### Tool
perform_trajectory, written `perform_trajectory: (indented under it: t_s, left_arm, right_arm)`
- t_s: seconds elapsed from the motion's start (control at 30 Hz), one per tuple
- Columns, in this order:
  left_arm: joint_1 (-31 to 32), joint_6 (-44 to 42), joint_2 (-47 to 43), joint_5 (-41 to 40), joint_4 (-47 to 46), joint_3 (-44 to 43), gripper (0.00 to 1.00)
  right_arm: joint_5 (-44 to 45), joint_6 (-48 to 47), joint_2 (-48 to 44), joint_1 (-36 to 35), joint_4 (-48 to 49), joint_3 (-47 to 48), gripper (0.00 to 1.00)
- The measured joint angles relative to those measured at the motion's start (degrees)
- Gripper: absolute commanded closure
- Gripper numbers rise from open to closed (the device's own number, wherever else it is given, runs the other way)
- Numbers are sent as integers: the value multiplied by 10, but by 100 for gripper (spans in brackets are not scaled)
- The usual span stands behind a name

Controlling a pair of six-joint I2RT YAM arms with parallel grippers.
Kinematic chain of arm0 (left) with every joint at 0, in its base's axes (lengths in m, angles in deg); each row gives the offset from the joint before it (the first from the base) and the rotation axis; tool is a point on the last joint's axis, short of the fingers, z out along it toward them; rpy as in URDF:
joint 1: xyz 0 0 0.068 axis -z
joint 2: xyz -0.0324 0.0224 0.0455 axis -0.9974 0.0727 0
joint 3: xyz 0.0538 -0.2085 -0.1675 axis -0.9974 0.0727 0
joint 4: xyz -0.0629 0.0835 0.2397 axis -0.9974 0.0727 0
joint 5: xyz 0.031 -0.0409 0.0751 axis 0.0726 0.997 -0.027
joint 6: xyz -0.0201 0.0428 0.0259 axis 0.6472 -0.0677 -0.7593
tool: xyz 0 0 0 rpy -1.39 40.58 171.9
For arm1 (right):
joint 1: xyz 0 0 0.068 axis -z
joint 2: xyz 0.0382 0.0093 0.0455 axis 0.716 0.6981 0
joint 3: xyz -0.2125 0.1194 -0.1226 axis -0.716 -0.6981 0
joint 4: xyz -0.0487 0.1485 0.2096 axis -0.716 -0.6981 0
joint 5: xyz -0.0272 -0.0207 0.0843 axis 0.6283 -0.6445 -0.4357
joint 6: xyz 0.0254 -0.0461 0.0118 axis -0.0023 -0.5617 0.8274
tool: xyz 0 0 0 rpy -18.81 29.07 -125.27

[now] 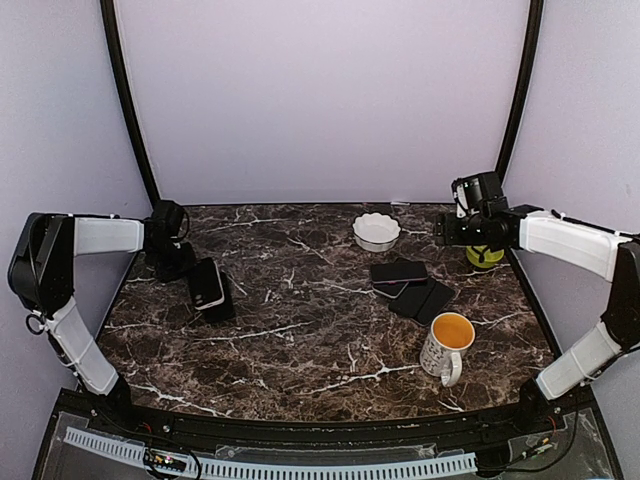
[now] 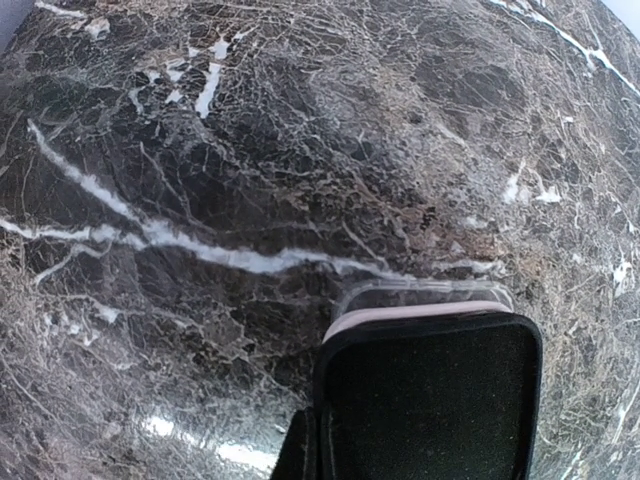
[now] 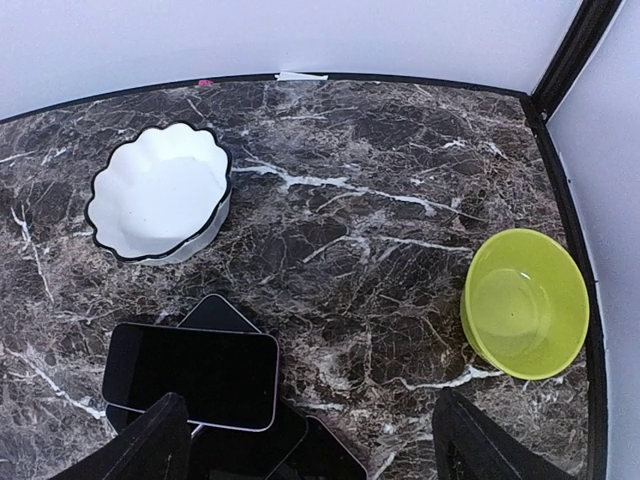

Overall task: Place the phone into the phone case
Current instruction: Pick up the phone case, then pass from the left arm to the right

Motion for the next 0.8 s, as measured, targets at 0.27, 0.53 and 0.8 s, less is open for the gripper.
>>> perform_trajectory:
  t_s: [0.27, 0.53, 0.8]
  left_arm:
    - [52, -23, -89, -58, 16, 0, 100]
    - [140, -31, -193, -139, 11, -7, 100]
    - [356, -80, -288, -280, -159, 68, 100]
  right_arm:
    - [5, 0, 0, -17, -5, 14, 16]
    - [-14, -13, 0, -82, 4, 42, 17]
    - [-238, -5, 31, -238, 166, 102, 17]
